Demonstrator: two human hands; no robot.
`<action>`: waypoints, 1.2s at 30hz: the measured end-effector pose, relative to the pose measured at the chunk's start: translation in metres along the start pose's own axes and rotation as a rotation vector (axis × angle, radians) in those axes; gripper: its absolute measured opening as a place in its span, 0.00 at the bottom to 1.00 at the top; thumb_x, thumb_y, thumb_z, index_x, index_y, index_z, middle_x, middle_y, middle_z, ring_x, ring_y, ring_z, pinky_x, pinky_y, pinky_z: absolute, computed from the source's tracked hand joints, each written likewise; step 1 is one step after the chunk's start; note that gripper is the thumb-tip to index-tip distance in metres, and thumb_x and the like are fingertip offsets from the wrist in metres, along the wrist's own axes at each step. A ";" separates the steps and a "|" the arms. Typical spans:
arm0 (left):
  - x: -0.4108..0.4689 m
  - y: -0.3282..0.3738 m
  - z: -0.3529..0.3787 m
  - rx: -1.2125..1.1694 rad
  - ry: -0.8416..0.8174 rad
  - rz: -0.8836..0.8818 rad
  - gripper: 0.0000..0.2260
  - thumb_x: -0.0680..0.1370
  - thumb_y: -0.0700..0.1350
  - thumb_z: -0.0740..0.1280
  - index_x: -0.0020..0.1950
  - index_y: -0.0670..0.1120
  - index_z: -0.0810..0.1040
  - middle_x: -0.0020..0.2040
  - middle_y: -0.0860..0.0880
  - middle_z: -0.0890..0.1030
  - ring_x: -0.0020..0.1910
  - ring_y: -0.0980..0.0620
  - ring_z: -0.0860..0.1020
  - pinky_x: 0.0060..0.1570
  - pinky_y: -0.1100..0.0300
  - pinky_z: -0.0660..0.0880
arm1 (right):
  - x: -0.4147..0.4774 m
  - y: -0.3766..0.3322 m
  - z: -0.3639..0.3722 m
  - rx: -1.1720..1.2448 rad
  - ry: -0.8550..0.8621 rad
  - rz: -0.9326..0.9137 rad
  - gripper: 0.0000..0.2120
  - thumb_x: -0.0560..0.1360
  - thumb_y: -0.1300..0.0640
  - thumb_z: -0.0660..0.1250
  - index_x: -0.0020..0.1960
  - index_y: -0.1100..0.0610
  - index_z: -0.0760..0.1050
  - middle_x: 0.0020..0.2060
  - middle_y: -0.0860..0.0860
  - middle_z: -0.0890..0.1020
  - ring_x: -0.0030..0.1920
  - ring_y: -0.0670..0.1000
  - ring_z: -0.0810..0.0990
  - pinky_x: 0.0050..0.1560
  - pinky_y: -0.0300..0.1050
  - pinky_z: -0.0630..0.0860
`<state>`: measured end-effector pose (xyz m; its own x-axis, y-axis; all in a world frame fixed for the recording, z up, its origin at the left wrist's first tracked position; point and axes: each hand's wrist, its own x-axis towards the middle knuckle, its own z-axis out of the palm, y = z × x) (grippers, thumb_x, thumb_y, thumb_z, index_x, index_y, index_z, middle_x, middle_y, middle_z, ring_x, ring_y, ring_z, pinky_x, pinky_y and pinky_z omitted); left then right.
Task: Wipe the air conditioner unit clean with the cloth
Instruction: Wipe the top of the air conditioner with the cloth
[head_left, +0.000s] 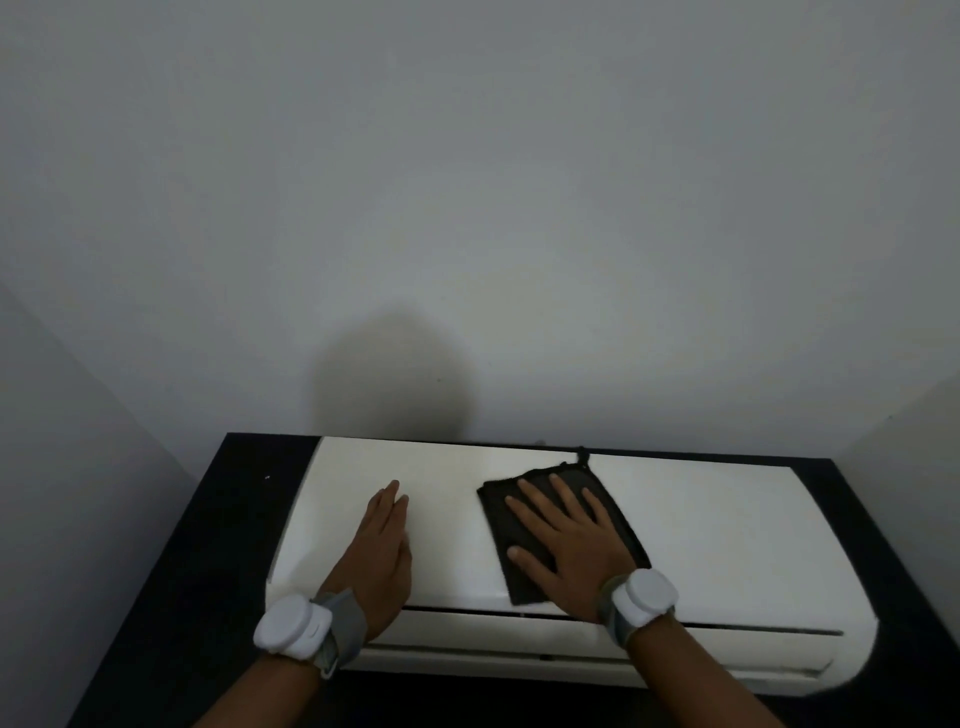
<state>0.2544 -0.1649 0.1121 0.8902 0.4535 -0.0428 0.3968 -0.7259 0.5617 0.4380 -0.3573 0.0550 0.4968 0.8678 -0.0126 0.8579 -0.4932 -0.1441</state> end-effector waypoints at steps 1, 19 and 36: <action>0.001 0.003 0.002 -0.005 0.002 0.003 0.23 0.82 0.38 0.50 0.74 0.38 0.43 0.76 0.41 0.41 0.76 0.47 0.43 0.57 0.83 0.35 | -0.002 0.003 -0.002 0.007 0.002 0.088 0.29 0.76 0.29 0.39 0.75 0.36 0.45 0.75 0.36 0.44 0.77 0.51 0.44 0.73 0.55 0.39; 0.008 0.042 0.036 -0.042 -0.050 -0.025 0.25 0.82 0.46 0.50 0.76 0.40 0.43 0.77 0.46 0.39 0.76 0.52 0.40 0.67 0.69 0.37 | -0.050 0.090 -0.018 0.002 -0.027 0.381 0.33 0.72 0.27 0.32 0.75 0.35 0.41 0.75 0.36 0.42 0.77 0.49 0.41 0.74 0.54 0.39; 0.018 0.074 0.062 -0.011 -0.037 -0.032 0.26 0.82 0.49 0.51 0.76 0.42 0.46 0.77 0.48 0.41 0.75 0.53 0.41 0.69 0.66 0.39 | -0.077 0.171 -0.028 0.000 -0.014 0.434 0.34 0.71 0.28 0.34 0.76 0.37 0.44 0.77 0.39 0.47 0.77 0.49 0.45 0.74 0.54 0.43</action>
<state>0.3141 -0.2429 0.1015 0.8850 0.4567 -0.0908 0.4224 -0.7055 0.5690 0.5500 -0.5103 0.0593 0.8094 0.5810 -0.0851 0.5702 -0.8123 -0.1224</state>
